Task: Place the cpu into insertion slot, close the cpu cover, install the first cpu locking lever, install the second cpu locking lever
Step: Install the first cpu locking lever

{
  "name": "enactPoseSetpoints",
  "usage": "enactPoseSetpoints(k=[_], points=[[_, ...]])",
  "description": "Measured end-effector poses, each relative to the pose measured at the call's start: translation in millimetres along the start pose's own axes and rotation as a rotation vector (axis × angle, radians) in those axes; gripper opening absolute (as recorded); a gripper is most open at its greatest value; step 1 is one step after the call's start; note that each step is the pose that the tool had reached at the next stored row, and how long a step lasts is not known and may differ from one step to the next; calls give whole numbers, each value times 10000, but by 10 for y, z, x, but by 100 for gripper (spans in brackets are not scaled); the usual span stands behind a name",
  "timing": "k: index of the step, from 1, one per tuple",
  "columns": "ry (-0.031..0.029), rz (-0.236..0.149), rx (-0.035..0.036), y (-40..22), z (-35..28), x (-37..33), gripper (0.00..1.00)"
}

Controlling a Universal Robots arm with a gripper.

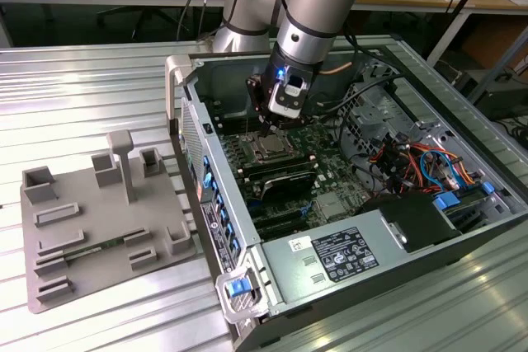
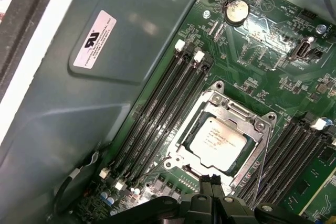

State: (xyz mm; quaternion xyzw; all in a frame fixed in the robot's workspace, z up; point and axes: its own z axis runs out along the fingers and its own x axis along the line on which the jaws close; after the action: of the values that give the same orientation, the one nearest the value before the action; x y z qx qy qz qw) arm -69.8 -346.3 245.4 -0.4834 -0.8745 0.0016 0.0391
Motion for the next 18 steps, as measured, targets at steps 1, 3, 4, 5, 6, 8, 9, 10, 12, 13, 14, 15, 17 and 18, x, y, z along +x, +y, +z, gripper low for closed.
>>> enactPoseSetpoints(k=[1, 3, 4, 5, 6, 8, 9, 10, 12, 13, 14, 15, 17, 18], points=[[0, -16, 1, 0, 0, 0, 11], [-2, -55, 4, 0, 0, 0, 11], [-2, -67, 5, 0, 0, 0, 11], [-3, -81, 5, 0, 0, 0, 11], [-4, -100, 6, 0, 0, 0, 11], [-4, -125, 8, 0, 0, 1, 11], [-5, -138, 9, 0, 0, 0, 11], [-6, -151, 10, 0, 0, 0, 11], [-7, -180, 12, 0, 0, 0, 11], [-7, -195, 13, 0, 0, 0, 11], [-8, -206, 14, 0, 0, 0, 11], [-9, -219, 15, 0, 0, 0, 11], [-9, -245, 16, 0, 0, 0, 11], [-10, -257, 17, 0, 0, 0, 11]])
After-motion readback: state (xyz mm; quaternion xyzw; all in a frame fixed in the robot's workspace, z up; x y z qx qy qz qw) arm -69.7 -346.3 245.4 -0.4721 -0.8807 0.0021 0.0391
